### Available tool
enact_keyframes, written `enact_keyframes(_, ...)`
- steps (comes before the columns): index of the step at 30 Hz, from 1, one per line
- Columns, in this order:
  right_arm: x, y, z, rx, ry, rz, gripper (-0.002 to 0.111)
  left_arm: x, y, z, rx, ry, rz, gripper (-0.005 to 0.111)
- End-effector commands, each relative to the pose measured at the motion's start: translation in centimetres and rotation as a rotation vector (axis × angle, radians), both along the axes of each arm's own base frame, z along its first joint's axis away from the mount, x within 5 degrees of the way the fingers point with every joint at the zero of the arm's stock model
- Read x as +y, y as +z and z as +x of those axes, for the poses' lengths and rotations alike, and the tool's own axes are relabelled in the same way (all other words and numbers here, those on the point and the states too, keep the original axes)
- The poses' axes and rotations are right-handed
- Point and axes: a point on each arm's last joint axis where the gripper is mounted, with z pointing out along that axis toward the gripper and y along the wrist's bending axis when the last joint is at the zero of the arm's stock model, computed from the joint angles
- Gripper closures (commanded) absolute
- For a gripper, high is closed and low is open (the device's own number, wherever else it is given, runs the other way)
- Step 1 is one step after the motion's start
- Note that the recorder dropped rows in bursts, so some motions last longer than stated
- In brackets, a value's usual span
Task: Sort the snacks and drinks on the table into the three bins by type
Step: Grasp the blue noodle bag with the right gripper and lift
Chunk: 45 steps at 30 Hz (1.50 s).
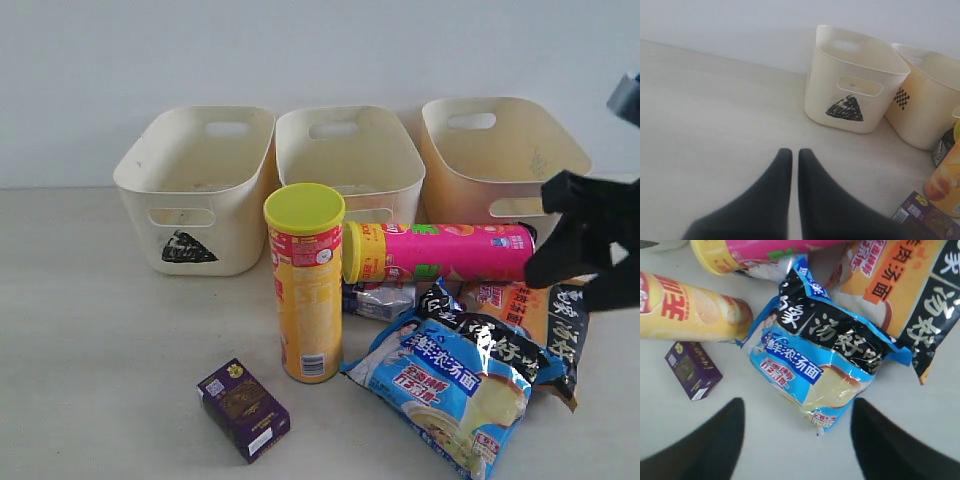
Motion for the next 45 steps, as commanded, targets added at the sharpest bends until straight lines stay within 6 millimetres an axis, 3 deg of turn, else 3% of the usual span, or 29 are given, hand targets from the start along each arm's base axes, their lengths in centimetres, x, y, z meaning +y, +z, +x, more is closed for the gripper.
enact_keyframes(1, -0.2, -3.7, -0.6, 0.002, -0.144, 0.054, 0.029, 0.0, -0.1, 0.0, 0.001, -0.005, -0.001, 0.102)
enact_keyframes(4, -0.8, -7.0, -1.9, 0.019, -0.248, 0.046, 0.028, 0.0, -0.1, 0.0, 0.001, -0.005, -0.001, 0.102)
enact_keyframes(8, -0.6, -8.3, -2.6, -0.002, -0.254, 0.086, 0.028, 0.0, -0.1, 0.0, 0.001, -0.005, -0.001, 0.102)
enact_keyframes(12, -0.7, -8.9, -2.1, -0.002, -0.262, 0.075, 0.028, 0.0, -0.1, 0.0, 0.001, -0.005, -0.001, 0.102)
enact_keyframes(19, 0.3, -14.8, 0.1, 0.143, -0.236, 0.153, 0.028, 0.0, -0.1, 0.0, 0.001, -0.005, -0.001, 0.102)
enact_keyframes(25, 0.6, -16.7, 1.2, 0.113, -0.243, 0.195, 0.028, 0.0, -0.1, 0.0, 0.001, -0.005, -0.001, 0.102)
enact_keyframes(27, 0.8, -17.2, 1.2, 0.093, -0.170, 0.186, 0.028, 0.0, -0.1, 0.0, 0.001, -0.005, -0.001, 0.102)
enact_keyframes(40, 0.8, -19.6, 4.2, 0.089, -0.129, 0.122, 0.029, 0.0, -0.1, 0.0, 0.001, 0.001, -0.001, 0.102)
enact_keyframes(42, 0.8, -20.1, 4.2, 0.105, -0.124, 0.119, 0.036, 0.0, -0.1, 0.0, 0.001, 0.001, -0.001, 0.102)
enact_keyframes(45, 0.8, -20.6, 4.0, 0.115, -0.105, 0.117, 0.064, 0.0, -0.1, 0.0, 0.001, 0.001, -0.001, 0.102)
